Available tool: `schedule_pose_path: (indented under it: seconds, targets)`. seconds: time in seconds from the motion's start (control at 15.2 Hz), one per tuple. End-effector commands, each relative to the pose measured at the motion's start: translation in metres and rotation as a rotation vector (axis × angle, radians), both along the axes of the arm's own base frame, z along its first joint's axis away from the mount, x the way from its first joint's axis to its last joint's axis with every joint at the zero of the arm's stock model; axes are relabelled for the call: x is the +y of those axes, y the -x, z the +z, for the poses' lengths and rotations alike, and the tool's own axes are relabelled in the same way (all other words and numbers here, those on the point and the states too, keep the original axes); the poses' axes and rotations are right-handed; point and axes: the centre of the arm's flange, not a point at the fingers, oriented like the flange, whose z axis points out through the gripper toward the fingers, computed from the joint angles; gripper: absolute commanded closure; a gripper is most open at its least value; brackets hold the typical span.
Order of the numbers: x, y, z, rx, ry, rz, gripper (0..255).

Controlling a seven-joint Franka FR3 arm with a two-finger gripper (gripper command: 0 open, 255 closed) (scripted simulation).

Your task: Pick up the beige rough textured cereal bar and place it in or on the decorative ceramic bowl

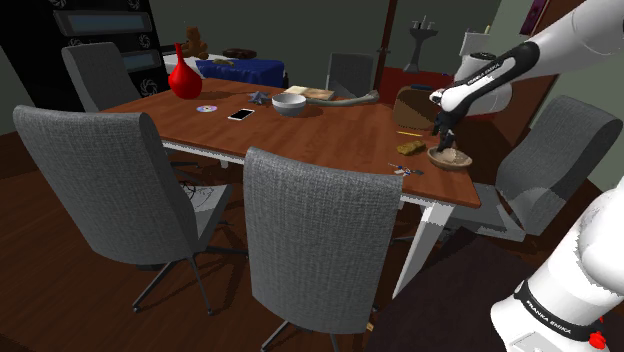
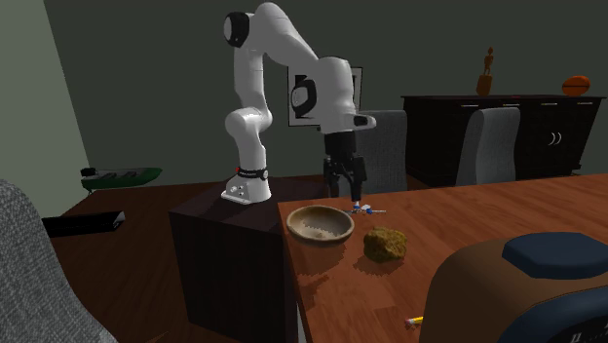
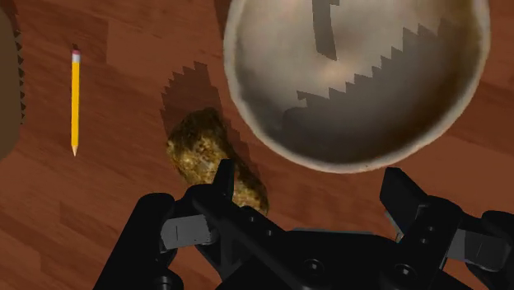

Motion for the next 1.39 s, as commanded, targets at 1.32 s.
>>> schedule_pose_path:
  seconds: [1.32]
  targets:
    - [-0.057, -0.069, -0.057, -0.043, 0.084, 0.152, 0]
